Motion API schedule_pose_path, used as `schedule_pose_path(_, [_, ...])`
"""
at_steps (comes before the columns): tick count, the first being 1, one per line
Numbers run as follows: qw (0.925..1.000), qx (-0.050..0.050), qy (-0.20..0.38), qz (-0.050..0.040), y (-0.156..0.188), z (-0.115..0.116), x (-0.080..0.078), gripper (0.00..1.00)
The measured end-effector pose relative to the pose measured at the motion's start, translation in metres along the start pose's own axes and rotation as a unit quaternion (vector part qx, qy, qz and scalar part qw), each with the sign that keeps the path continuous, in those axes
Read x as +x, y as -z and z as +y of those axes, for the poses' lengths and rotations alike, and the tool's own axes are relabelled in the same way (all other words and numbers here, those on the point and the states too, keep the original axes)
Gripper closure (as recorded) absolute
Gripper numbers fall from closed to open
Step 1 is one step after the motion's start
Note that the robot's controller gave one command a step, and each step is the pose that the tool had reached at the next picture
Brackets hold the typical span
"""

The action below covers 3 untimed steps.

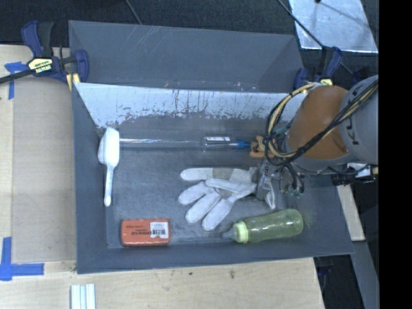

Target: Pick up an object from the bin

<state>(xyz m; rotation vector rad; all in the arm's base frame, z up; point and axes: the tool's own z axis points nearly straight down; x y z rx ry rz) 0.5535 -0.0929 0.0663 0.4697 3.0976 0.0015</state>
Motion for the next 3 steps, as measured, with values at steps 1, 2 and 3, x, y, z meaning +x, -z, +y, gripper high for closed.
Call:
schedule_pose_path(1, [1.0,0.001,0.002,0.0048,0.019,0.0,0.002,1.0])
schedule_pose_path(2, [1.0,0.001,0.002,0.003,0.04,0.0,0.001,1.0])
schedule_pose_path(3, [1.0,0.0,0.002,-0.0005,0.049,0.0,-0.001,1.0])
